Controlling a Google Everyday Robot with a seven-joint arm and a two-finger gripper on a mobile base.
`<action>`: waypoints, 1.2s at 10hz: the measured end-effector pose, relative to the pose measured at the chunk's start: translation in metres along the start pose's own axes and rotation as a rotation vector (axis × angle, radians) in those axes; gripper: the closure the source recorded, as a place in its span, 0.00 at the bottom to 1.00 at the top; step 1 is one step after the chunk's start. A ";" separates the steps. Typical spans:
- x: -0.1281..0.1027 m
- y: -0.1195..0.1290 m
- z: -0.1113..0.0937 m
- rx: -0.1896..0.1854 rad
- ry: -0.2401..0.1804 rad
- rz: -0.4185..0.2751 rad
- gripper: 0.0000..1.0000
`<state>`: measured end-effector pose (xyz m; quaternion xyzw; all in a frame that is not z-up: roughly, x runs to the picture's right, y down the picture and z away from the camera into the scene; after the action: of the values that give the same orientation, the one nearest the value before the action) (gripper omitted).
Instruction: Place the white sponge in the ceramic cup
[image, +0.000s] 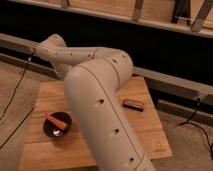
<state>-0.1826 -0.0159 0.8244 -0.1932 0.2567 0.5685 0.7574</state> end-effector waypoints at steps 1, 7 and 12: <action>0.000 0.003 0.000 -0.009 -0.023 0.003 1.00; 0.004 -0.002 -0.025 -0.168 -0.143 -0.209 1.00; 0.026 -0.017 -0.056 -0.362 -0.149 -0.602 1.00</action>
<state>-0.1696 -0.0337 0.7641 -0.3491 0.0275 0.3689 0.8610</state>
